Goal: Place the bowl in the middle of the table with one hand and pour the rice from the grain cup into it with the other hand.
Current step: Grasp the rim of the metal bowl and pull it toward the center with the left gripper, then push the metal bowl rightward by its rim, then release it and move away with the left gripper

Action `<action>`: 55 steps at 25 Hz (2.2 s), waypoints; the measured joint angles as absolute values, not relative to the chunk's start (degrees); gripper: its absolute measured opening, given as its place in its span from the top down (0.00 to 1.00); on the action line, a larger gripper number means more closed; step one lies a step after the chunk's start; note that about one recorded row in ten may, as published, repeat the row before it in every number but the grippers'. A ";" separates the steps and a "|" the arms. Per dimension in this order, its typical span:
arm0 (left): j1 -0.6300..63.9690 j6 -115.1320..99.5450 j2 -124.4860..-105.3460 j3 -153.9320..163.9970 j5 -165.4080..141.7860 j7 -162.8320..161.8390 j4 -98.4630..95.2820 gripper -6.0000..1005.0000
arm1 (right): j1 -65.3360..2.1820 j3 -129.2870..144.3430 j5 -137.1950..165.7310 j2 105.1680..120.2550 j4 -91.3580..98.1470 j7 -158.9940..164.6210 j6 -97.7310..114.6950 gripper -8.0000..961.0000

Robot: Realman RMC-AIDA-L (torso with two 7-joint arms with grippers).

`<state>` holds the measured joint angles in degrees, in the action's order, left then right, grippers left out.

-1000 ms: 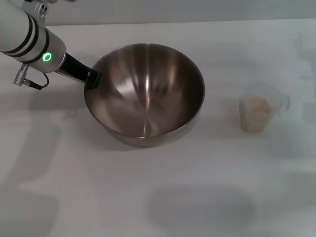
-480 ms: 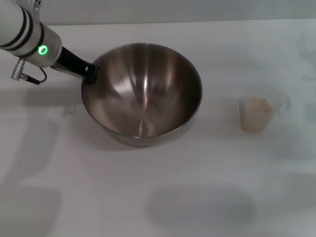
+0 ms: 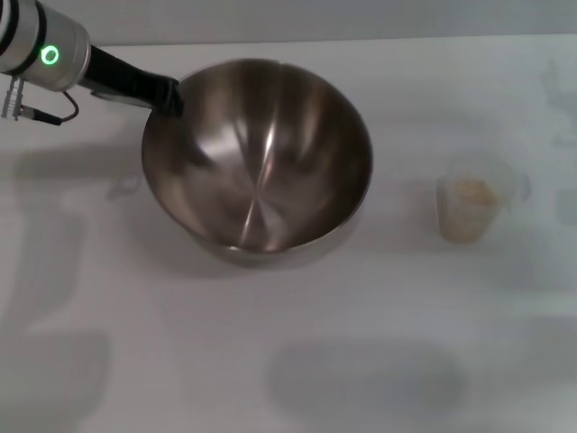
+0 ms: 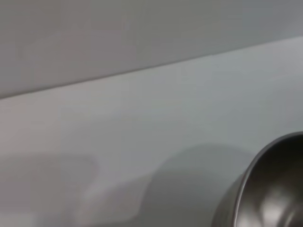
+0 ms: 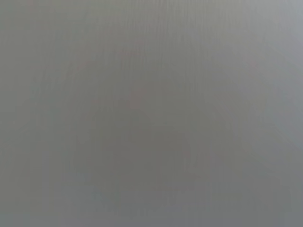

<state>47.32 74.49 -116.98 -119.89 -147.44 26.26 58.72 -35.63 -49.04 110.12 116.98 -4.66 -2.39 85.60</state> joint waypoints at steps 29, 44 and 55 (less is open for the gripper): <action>53.09 66.75 -118.53 -110.78 -141.67 26.83 52.33 0.95 | -35.03 -49.75 110.12 117.12 -4.68 -2.37 85.61 0.26; 52.69 60.08 -118.56 -106.49 -141.46 26.96 48.00 0.95 | -34.80 -49.74 110.13 117.28 -5.01 -2.37 85.98 0.25; 52.76 58.80 -118.46 -106.04 -141.30 27.05 46.93 0.95 | -34.78 -49.74 110.12 117.37 -5.10 -2.37 86.05 0.25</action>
<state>52.76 58.80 -118.46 -106.04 -141.30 27.05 46.93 -34.78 -49.74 110.12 117.37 -5.10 -2.37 86.05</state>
